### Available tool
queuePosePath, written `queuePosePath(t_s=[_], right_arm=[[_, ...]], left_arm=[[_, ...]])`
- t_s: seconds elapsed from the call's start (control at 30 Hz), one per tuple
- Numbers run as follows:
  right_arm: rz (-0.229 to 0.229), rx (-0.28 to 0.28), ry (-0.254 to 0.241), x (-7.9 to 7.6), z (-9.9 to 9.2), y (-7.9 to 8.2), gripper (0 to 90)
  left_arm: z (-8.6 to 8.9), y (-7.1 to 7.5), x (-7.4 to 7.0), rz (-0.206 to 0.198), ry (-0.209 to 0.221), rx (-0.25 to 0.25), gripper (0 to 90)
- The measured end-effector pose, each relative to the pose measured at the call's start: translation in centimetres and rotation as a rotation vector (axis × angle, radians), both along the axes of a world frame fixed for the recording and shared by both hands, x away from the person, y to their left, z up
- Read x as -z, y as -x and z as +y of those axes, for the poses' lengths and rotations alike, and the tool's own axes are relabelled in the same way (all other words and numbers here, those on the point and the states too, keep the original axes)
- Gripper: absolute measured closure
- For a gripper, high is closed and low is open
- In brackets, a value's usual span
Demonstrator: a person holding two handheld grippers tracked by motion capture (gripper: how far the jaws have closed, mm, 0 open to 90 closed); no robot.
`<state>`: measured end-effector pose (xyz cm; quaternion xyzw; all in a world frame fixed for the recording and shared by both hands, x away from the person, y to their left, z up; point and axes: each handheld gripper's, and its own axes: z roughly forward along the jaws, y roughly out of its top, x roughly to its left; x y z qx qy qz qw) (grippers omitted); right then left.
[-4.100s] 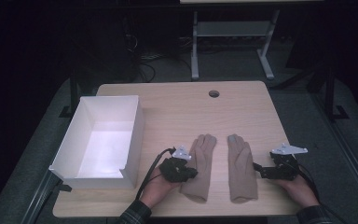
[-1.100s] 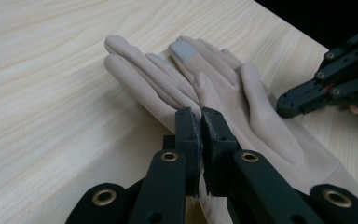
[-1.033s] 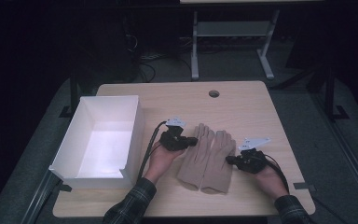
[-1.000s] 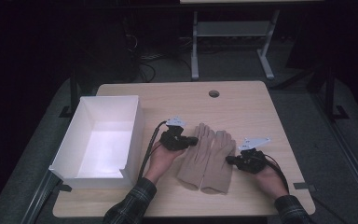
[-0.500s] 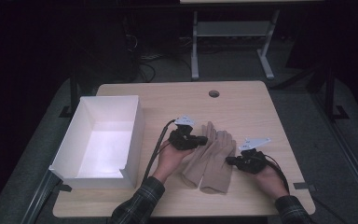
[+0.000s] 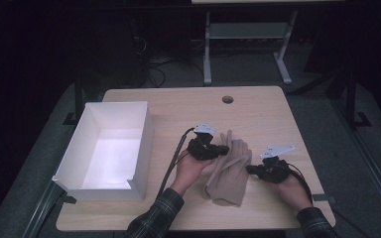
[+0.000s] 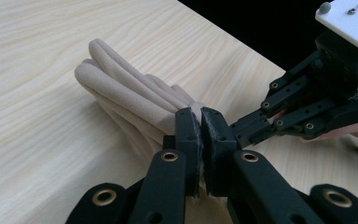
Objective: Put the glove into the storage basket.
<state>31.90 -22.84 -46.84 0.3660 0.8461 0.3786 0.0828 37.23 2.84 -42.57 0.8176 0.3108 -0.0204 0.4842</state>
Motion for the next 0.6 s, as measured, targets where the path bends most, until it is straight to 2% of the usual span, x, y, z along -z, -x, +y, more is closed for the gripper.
queuePosePath(t_s=[0.33,0.6], right_arm=[[0.008,-0.005,-0.005,0.1,0.0,-0.1,89.4],[0.009,-0.007,-0.007,0.2,0.0,-0.1,89.5]], left_arm=[[-3.0,0.4,0.8,0.012,-0.005,0.051,86.3],[-4.3,0.6,1.3,0.015,-0.017,0.071,86.4]])
